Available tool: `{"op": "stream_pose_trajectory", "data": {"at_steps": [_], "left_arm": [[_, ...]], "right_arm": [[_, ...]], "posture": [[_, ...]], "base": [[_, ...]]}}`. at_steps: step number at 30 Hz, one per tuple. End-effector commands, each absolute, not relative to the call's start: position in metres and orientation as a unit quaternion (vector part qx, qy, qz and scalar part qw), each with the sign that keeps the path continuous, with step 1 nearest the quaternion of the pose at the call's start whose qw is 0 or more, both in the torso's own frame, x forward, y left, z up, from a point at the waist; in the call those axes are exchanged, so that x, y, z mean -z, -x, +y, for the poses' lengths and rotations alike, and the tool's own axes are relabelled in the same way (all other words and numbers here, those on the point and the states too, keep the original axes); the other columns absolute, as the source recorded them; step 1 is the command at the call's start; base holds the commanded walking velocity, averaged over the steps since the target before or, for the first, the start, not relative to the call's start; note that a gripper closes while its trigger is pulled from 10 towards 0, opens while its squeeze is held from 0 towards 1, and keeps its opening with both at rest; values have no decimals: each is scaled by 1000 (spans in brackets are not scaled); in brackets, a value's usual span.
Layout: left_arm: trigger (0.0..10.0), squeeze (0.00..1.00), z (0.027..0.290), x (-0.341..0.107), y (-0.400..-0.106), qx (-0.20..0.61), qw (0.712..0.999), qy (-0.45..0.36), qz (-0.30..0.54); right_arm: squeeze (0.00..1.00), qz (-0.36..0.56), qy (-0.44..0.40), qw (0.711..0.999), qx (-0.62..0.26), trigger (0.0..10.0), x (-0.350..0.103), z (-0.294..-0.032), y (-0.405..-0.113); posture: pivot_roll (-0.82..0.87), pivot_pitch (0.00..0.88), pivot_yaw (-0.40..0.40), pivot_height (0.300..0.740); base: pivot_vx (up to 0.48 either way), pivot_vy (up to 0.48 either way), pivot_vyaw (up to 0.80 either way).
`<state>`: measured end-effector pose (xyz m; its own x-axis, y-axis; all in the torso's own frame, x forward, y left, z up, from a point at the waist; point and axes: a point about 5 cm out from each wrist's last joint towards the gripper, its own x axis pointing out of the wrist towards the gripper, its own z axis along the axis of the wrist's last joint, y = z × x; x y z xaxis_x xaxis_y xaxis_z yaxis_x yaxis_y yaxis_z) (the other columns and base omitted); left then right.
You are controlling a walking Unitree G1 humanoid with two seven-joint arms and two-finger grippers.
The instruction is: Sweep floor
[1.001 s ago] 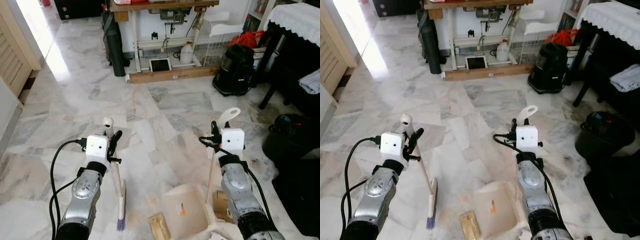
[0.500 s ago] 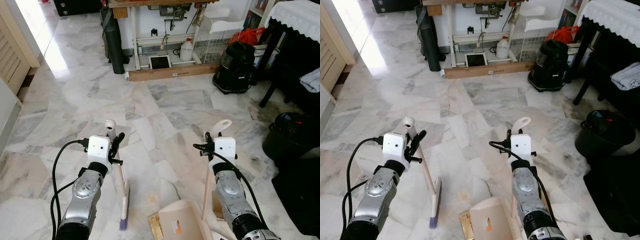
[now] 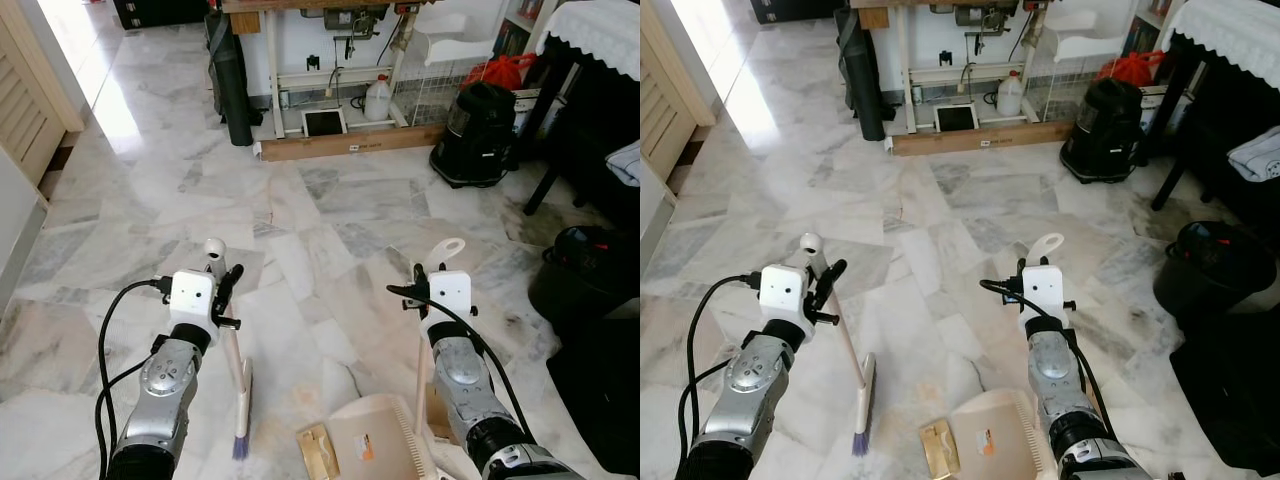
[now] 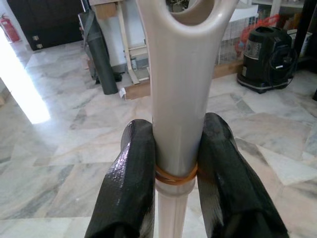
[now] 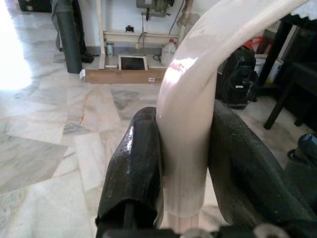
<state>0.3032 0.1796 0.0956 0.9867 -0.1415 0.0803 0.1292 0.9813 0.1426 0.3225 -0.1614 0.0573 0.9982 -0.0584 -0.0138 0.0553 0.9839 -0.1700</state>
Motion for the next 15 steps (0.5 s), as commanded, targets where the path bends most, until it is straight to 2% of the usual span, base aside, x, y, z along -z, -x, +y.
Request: {"op": "stream_pose_trajectory", "data": {"at_steps": [1, 15], "left_arm": [[10000, 0, 184, -110, -305, 60, 992, -80, -79], [10000, 0, 187, -111, -304, 61, 991, -83, -80]], "right_arm": [[0, 5, 75, 996, 40, 10000, -60, -162, -325], [0, 40, 78, 994, 57, 10000, -43, -166, -315]], "posture": [[11, 84, 22, 740], [29, 78, 27, 740]], "base": [[0, 0, 0], [0, 0, 0]]}}
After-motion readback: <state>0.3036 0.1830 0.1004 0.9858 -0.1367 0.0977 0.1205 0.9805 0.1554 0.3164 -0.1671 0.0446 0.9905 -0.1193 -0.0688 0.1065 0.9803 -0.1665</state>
